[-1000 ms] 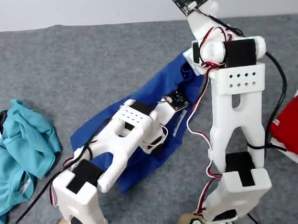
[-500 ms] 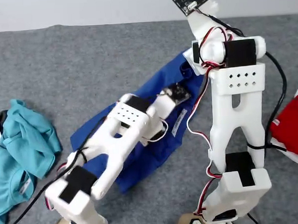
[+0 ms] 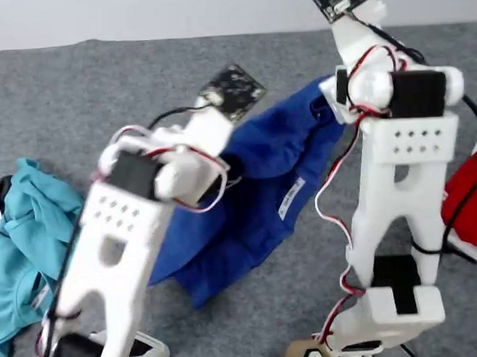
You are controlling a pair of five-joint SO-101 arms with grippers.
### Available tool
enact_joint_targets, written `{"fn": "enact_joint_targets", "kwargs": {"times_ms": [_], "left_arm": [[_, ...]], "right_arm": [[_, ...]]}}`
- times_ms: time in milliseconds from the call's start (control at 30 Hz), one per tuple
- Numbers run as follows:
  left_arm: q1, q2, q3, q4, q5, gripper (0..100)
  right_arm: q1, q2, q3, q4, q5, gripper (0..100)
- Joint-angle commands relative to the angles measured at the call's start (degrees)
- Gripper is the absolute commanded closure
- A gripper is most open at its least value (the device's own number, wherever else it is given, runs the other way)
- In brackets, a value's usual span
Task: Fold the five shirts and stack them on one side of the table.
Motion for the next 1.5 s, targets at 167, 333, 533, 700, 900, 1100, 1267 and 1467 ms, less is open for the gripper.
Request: {"fn": "enact_joint_targets", "kwargs": {"times_ms": [167,333,533,700,900,1100,1267,1467], "left_arm": [[-1.9,-18.7,-2.5,2.1,7.0,99],[0.0,-28.0,-2.5,2.0,9.6,99],[3.5,-35.0,-2.6,6.1,9.5,99],[3.4,-34.9,-0.7,11.2,9.4,99],[3.3,-35.0,10.0,12.0,9.3,99],[-11.1,-35.0,27.2,4.0,5.1,99],[-25.2,-33.6,41.8,-9.4,-3.4,99],[-34.8,-22.0,50.0,-24.0,-7.7,99]], "right_arm": [[8.7,-12.2,-1.9,2.9,-0.4,98.8],[14.4,-18.9,-1.9,1.7,1.6,98.8],[13.2,-24.4,-1.8,-1.9,1.8,98.8],[6.8,-19.6,-0.5,-1.8,1.8,98.8],[-2.3,-6.0,-0.4,-2.8,1.8,98.8],[-8.0,9.1,-0.4,-8.6,0.4,98.8],[-8.0,19.5,-0.5,-14.6,0.3,98.8],[-7.8,27.5,-0.6,-19.9,0.3,98.8]]}}
